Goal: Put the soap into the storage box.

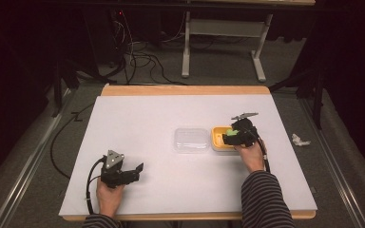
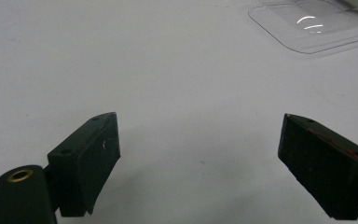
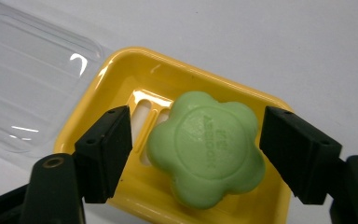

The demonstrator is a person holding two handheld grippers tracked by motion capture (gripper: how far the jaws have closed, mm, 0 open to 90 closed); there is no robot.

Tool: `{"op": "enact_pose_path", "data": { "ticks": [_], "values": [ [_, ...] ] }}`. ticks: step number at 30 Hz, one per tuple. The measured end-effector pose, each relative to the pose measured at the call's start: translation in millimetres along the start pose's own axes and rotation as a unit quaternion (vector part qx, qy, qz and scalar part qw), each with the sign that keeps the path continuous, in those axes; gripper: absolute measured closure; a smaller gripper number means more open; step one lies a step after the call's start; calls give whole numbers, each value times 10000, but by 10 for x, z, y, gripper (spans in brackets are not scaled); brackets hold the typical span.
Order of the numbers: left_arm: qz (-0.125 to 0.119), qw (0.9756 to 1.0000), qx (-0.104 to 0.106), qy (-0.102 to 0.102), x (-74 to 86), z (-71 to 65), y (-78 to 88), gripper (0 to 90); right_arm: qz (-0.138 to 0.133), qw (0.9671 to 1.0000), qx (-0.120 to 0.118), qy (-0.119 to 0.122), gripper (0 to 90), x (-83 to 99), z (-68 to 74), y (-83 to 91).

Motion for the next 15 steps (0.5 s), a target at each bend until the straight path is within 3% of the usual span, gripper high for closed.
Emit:
{"op": "enact_pose_path", "data": {
  "ticks": [8,15],
  "values": [
    [87,9999,8,69,-1,11,-8,145,-356,9989,-179,-244,228,31,-23,155],
    [76,10000,20,36,5,2,-8,146,-512,9980,-235,-301,221,76,-25,252]
  ]
}}
Point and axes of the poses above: each handheld gripper's, and its own axes: y roughly backward along the jaws, x roughly out of its underside, z roughly to its left, the point moved 2 cm from there along -y, roughly forward along the jaws, and after that the axes turned 10 degrees about x, right-handed, at the moved point
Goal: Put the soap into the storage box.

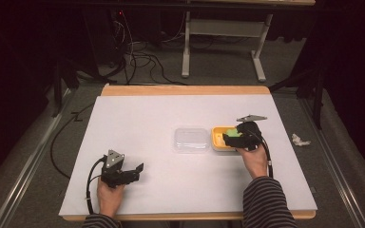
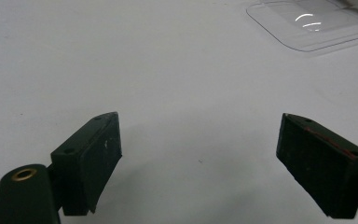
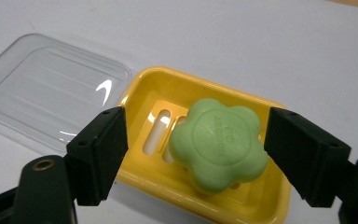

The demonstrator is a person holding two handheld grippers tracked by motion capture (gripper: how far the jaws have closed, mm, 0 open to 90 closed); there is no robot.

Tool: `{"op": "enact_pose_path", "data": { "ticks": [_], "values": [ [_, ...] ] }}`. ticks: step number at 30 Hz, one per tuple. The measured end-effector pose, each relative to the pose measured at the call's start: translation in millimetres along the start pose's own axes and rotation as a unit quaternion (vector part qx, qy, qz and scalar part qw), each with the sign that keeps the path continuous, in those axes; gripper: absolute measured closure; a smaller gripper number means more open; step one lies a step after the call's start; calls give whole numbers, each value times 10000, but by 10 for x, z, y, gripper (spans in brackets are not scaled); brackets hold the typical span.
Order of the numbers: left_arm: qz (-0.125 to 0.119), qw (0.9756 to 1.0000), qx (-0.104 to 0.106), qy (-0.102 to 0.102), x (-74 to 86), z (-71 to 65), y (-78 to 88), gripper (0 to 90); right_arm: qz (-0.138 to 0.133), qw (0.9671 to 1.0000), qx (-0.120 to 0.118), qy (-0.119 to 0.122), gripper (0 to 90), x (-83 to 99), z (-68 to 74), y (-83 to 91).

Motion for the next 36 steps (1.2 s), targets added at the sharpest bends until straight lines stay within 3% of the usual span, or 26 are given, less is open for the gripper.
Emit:
{"op": "enact_pose_path", "data": {
  "ticks": [6,18,25,32,36],
  "values": [
    [-10,10000,-13,-36,3,-4,1,146,-68,9999,-80,-50,199,48,-17,55],
    [23,10000,-12,-42,9,-7,-7,132,-491,9986,-140,-159,147,152,-68,252],
    [35,10000,-38,-37,9,-4,-11,102,-660,9971,-154,-335,145,231,-140,337],
    [129,9998,-113,-126,24,-2,-24,121,-753,9963,-146,-380,144,287,-159,398],
    [52,9999,-89,-86,17,-3,-21,121,-854,9954,-195,-389,147,327,-148,450]
  ]
}}
Point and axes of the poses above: each handheld gripper's, and its own axes: y roughly backward along the jaws, x roughly out of its underside, z roughly to its left, the point moved 2 cm from there along -y, roughly forward along the jaws, and after that the axes turned 10 degrees about x, right-handed, at the moved point
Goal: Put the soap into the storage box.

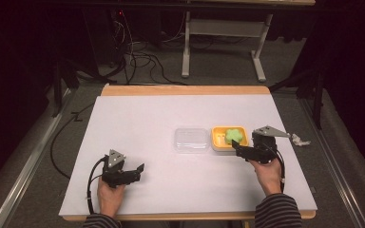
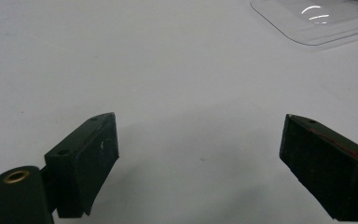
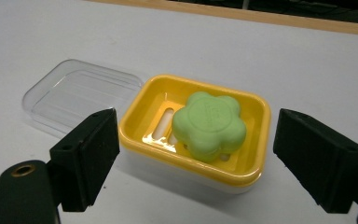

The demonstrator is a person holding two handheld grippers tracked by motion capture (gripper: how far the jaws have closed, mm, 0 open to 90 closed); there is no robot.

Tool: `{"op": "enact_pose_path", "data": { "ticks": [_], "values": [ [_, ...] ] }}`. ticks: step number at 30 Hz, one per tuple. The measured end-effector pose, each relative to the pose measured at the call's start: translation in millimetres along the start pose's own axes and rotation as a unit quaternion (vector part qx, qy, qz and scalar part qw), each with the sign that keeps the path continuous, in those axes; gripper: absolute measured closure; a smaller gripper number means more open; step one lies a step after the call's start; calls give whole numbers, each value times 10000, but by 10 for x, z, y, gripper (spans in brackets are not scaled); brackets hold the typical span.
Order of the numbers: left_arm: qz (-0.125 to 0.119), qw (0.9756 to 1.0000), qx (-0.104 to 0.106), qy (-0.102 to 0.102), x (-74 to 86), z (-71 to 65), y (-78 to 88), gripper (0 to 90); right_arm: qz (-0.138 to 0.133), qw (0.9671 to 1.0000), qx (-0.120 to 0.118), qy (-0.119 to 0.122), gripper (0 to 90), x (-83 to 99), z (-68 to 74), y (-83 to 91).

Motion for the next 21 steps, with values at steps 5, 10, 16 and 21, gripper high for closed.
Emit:
{"op": "enact_pose_path", "data": {
  "ticks": [5,10,16,21],
  "values": [
    [-29,10000,-7,42,-8,4,4,122,-100,9999,-11,28,147,55,7,64],
    [-61,10000,36,47,-13,2,15,122,-197,9998,14,-36,153,101,19,118],
    [-150,9998,56,71,-19,-5,23,118,-335,9993,88,-138,157,148,12,160],
    [-119,9999,50,40,-15,-3,22,118,-436,9987,61,-239,152,205,-13,206]
  ]
}}
Point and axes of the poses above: each handheld gripper's, and its own axes: y roughly backward along the jaws, x roughly out of its underside, z roughly to its left, the point moved 2 cm from there along -y, roughly forward along the jaws, and after that the axes turned 10 degrees about x, right-handed, at the moved point
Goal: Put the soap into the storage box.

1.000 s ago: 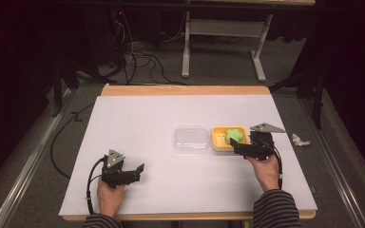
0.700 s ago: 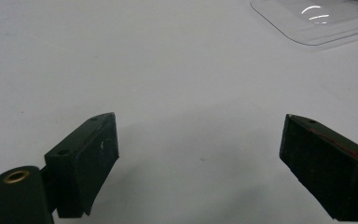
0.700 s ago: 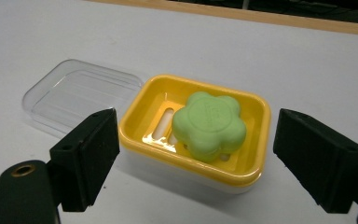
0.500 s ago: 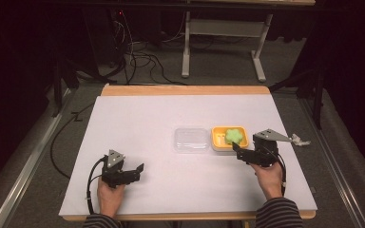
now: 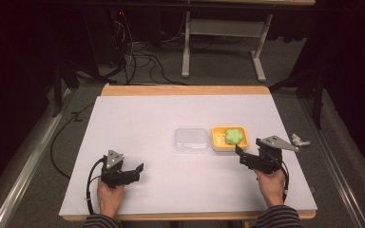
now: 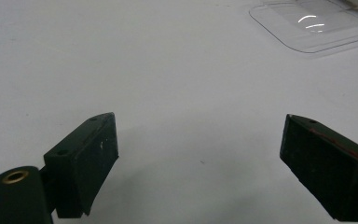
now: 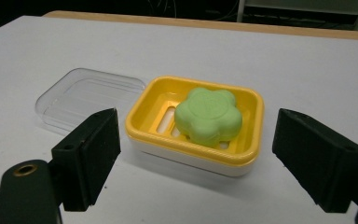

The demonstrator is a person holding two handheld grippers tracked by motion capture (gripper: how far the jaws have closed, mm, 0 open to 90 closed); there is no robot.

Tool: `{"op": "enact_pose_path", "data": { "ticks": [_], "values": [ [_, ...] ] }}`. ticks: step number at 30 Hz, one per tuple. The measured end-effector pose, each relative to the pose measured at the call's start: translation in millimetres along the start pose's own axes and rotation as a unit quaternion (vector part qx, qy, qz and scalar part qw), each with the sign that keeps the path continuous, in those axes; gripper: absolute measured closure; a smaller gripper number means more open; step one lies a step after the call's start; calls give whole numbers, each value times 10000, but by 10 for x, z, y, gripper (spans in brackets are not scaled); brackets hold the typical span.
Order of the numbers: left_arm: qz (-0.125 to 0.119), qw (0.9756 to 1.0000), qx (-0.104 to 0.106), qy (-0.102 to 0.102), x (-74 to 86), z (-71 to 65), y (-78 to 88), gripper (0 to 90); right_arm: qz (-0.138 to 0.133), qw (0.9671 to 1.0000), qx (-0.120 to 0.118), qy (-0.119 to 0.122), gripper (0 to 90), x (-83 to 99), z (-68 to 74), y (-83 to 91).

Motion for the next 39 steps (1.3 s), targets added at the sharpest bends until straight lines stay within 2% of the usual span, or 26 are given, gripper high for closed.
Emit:
{"op": "enact_pose_path", "data": {
  "ticks": [7,13,20,39],
  "values": [
    [16,10000,-6,-17,3,0,-2,119,-208,9997,66,-103,156,74,-16,90],
    [55,10000,-16,-35,9,-1,-8,120,-280,9995,122,-61,163,136,2,153],
    [38,10000,-22,-32,5,3,-6,120,-249,9997,48,47,175,220,52,175],
    [87,9999,-59,-65,13,2,-13,117,-94,9999,-125,43,195,394,159,150]
  ]
}}
Point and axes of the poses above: each handheld gripper's, and its own axes: y roughly backward along the jaws, x roughly out of its underside, z roughly to its left, the point moved 2 cm from there along -y, roughly forward along the jaws, and after that the axes turned 10 degrees about x, right-handed, at the moved point
